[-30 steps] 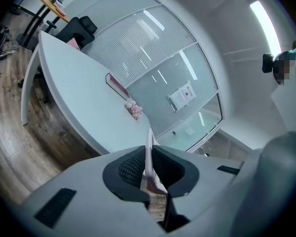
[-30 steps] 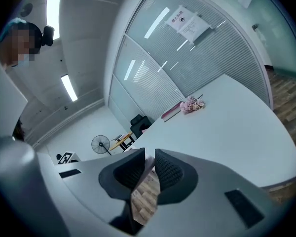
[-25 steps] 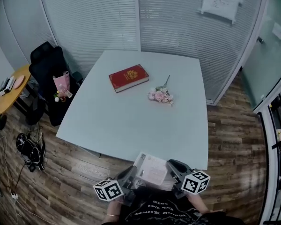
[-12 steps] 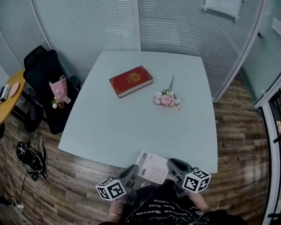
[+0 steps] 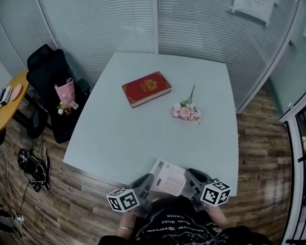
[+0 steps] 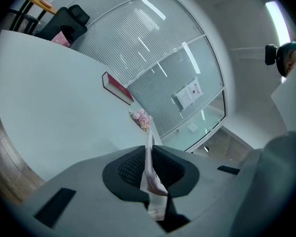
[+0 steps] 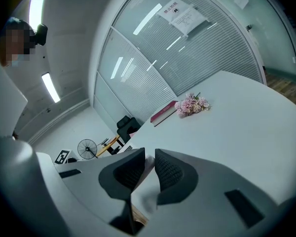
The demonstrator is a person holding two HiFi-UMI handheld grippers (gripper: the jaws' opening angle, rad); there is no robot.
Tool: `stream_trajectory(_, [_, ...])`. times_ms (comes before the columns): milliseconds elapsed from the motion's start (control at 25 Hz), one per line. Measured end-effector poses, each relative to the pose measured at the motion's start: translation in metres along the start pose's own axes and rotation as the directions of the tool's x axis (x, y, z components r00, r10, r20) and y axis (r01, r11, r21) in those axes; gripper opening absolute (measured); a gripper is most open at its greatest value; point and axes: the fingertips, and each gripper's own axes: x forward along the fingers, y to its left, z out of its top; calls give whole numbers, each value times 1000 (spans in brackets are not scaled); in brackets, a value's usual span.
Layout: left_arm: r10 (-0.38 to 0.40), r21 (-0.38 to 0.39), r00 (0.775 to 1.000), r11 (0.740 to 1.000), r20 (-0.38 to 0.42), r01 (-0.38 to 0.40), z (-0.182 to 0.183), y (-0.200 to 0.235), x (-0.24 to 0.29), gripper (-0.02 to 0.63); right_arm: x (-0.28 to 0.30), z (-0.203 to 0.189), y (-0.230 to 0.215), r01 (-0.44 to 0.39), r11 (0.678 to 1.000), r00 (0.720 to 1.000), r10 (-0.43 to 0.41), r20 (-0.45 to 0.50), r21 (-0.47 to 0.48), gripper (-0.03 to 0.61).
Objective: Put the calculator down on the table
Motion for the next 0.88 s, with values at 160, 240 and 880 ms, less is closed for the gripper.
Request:
stream_trajectory(160, [2, 13, 1000, 1000, 0, -2, 17, -2, 20, 54, 12, 21, -10, -2, 1000, 1000, 1, -4, -5, 71])
stream_trajectory(240, [1, 17, 1000, 1000, -4, -1, 23, -3, 31, 54, 18, 31, -18, 1, 1000, 1000, -2, -10, -5, 71])
stream_trajectory(880, [13, 26, 997, 1000, -78, -12, 39, 6, 122, 54, 45, 74, -93, 85, 994, 996, -84, -18, 67, 72])
